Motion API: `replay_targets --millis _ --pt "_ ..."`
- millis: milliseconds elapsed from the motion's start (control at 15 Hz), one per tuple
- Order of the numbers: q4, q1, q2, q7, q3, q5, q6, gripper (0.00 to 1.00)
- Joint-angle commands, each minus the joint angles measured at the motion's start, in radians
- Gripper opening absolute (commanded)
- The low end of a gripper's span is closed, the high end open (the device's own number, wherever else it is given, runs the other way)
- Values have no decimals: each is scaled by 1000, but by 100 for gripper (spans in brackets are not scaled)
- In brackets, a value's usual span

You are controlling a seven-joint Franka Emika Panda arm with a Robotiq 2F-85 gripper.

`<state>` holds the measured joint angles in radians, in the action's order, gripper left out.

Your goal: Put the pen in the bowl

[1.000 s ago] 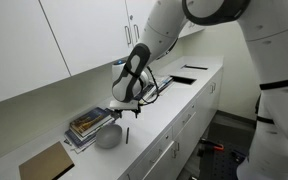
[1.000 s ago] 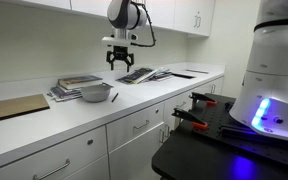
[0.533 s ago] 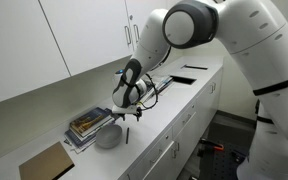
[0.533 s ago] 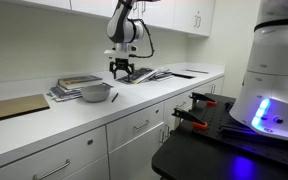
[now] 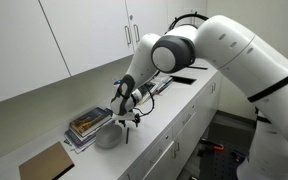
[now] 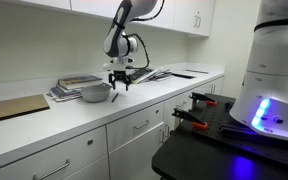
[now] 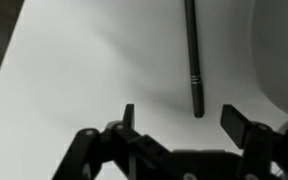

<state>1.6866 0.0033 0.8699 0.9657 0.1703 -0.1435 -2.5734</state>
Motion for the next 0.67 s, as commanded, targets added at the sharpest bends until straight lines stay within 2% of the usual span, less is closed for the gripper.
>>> replay_targets --millis 0,67,133,200,600 --pt "-107 -32 59 -60 -27 -56 95 89" --pt "-127 -31 73 -63 -22 -60 106 86" --pt "-145 -29 85 -62 -17 -63 120 79" --pt "-159 -30 94 -66 -16 -66 128 64" --pt "-206 -42 128 -81 -22 -69 129 17"
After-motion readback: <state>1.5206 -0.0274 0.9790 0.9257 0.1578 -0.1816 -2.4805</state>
